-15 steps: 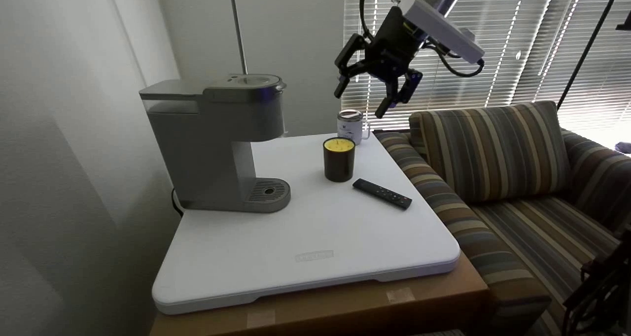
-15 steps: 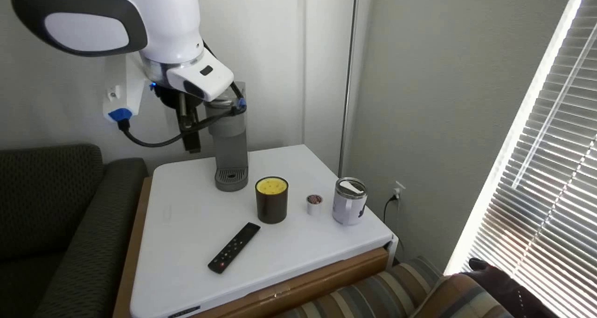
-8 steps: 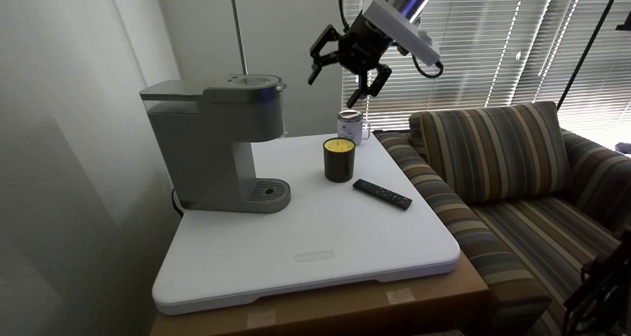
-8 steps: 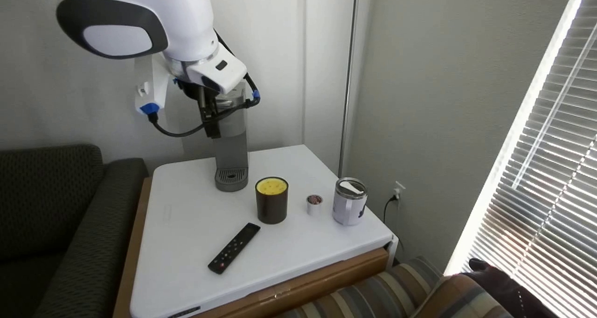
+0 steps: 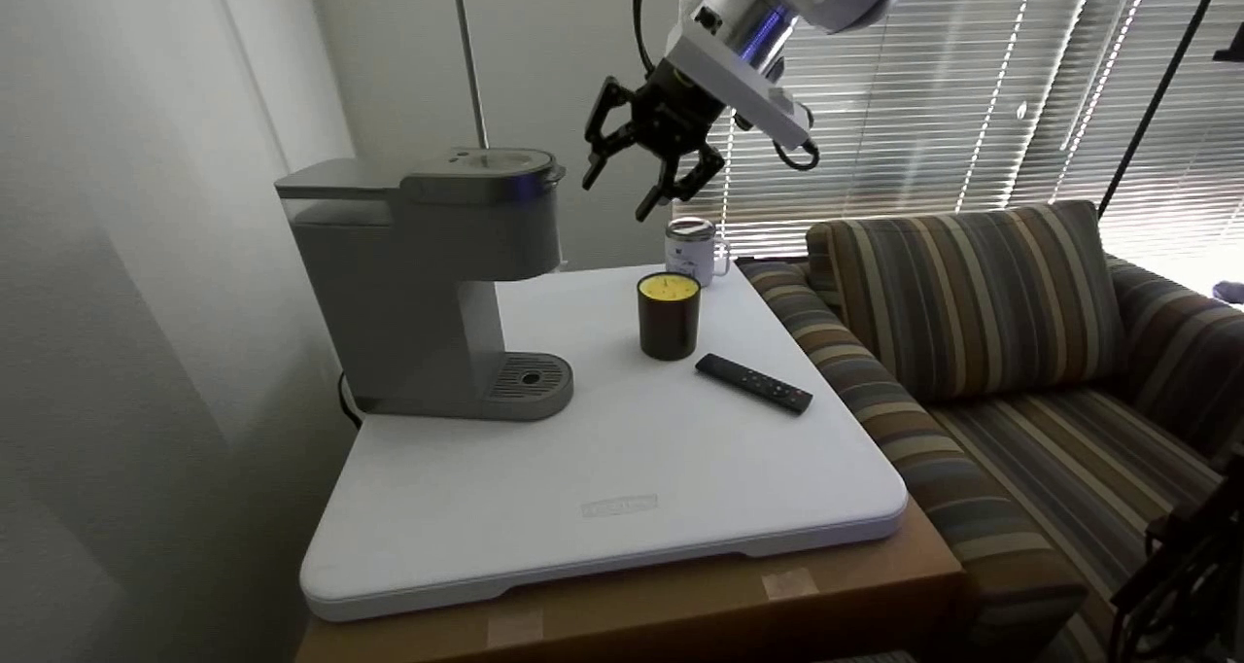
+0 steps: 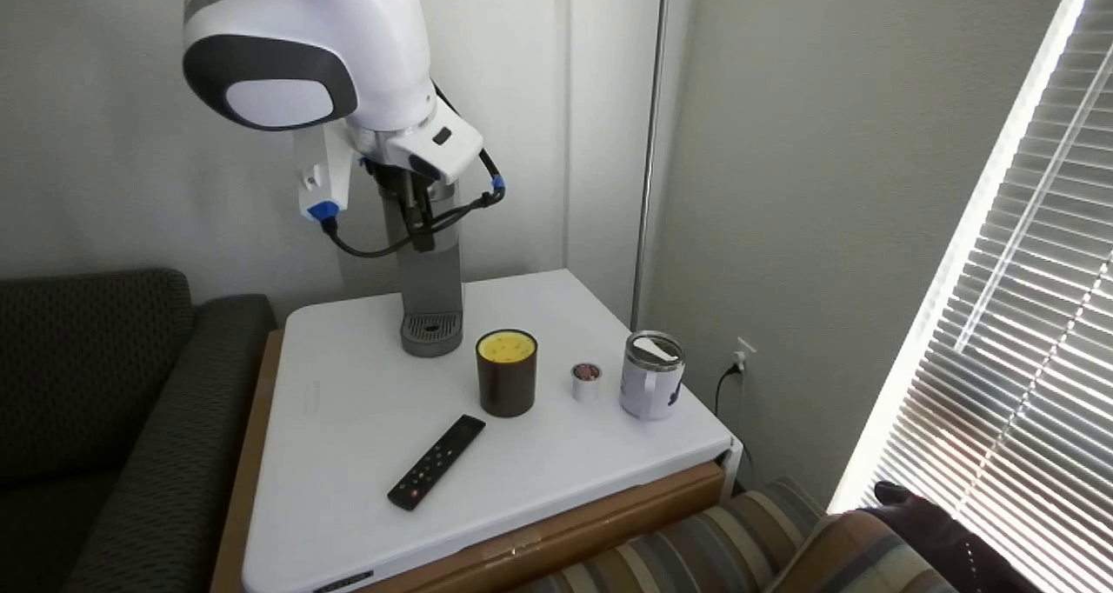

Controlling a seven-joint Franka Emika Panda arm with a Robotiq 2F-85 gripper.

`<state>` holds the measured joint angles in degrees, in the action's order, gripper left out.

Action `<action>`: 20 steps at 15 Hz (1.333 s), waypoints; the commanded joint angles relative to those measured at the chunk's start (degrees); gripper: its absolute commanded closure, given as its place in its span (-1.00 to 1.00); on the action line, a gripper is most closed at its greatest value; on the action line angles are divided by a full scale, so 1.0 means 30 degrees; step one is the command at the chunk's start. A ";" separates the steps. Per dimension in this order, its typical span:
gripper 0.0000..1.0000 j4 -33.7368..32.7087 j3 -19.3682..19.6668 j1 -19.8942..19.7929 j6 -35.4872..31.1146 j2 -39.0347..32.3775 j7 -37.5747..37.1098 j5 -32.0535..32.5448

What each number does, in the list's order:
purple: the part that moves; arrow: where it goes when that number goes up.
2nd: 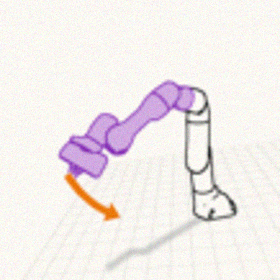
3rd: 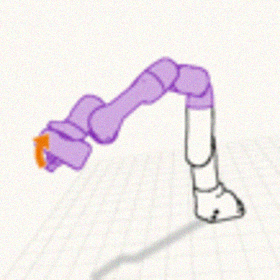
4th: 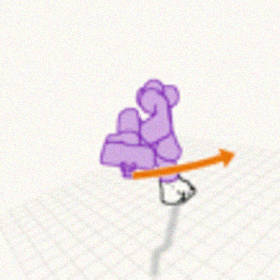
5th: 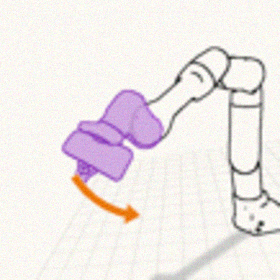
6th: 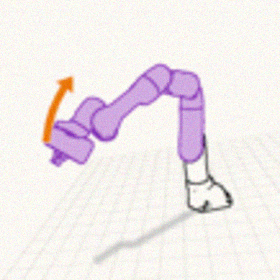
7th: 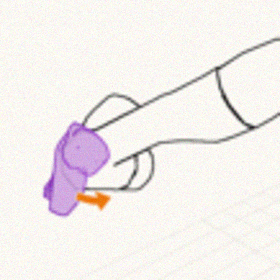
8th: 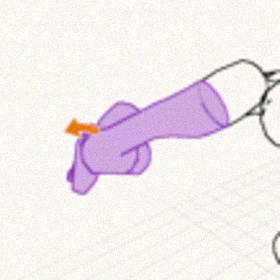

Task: Open the coffee machine chamber

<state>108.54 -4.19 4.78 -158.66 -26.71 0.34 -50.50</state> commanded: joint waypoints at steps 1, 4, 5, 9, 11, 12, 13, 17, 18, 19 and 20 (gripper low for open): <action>0.25 -0.0980 -0.0162 0.0073 -0.0503 -0.0807 0.0063 -0.0256; 0.67 -0.1421 -0.0620 -0.0193 -0.0376 -0.1100 0.0406 -0.1054; 0.80 -0.1529 -0.0731 -0.0242 -0.0331 -0.1171 0.0408 -0.1331; 1.00 -0.1882 -0.1067 -0.0390 -0.0285 -0.1382 0.0709 -0.2360; 1.00 -0.1895 -0.1079 -0.0409 -0.0361 -0.1256 0.0795 -0.2765; 1.00 -0.1890 -0.1082 -0.0424 -0.0425 -0.1170 0.0876 -0.2939; 1.00 -0.1900 -0.1058 -0.0419 -0.0478 -0.1110 0.0922 -0.3100; 1.00 -0.2012 -0.1104 -0.0452 -0.0722 -0.0913 0.1450 -0.3888; 1.00 -0.2047 -0.1144 -0.0474 -0.0740 -0.0849 0.1613 -0.4106; 1.00 -0.2067 -0.1136 -0.0462 -0.0713 -0.0780 0.1715 -0.4281; 1.00 -0.2092 -0.1164 -0.0482 -0.0671 -0.0710 0.1917 -0.4475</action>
<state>102.44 -6.09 4.76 -159.83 -29.52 2.91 -60.77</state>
